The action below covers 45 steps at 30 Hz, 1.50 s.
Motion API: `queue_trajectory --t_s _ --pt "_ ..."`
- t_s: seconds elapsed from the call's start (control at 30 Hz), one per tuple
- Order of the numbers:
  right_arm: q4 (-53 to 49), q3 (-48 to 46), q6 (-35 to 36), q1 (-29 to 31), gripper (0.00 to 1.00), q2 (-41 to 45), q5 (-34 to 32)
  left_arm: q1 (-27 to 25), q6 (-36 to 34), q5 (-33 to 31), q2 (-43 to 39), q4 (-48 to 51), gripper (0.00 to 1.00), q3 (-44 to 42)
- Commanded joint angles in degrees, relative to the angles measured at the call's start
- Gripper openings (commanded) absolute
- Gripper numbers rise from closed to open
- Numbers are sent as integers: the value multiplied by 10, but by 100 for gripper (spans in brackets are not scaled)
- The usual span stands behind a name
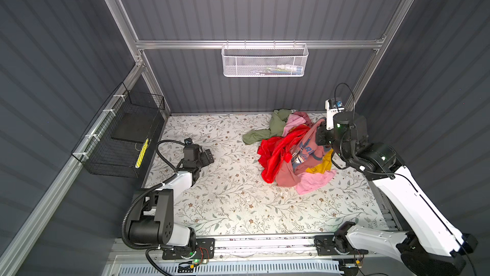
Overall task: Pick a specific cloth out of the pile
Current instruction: 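Lift the pink sweatshirt with the right gripper toward the far side of the pile, then reach the left gripper to the held sweatshirt and grasp its grey trim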
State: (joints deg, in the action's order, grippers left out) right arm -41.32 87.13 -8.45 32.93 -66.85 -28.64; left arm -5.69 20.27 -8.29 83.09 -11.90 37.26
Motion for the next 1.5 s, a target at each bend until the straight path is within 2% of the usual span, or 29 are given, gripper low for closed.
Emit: queue_trajectory --t_s 0.0,0.13,0.3,0.4,0.63,0.77,0.9,1.17,1.3,1.47 --pt "61 15 29 -28 0 -16 36 -3 -9 21 12 -8 100 17" --pt "90 14 19 -66 0 -49 94 -4 -13 31 13 -7 100 19" --pt "110 12 -37 -121 0 -103 211 -8 -23 18 -3 -4 100 13" --pt "121 12 -61 -139 0 -119 255 -16 -33 12 -11 1 100 14" --pt "130 14 -99 -173 0 -150 355 -96 -68 -8 -19 0 100 19" --pt "150 -33 -117 -182 0 -156 392 -129 -69 -22 -30 14 100 32" --pt "158 -98 -114 -180 0 -137 409 -145 -70 -42 -55 29 100 32" --pt "119 -239 -111 -162 0 -43 365 -145 -76 -70 -91 63 100 18" --pt "102 -274 -124 -162 0 -30 346 -151 -83 -46 -92 67 100 31" --pt "135 -265 -134 -160 0 -23 375 -232 -124 12 -77 55 100 76"
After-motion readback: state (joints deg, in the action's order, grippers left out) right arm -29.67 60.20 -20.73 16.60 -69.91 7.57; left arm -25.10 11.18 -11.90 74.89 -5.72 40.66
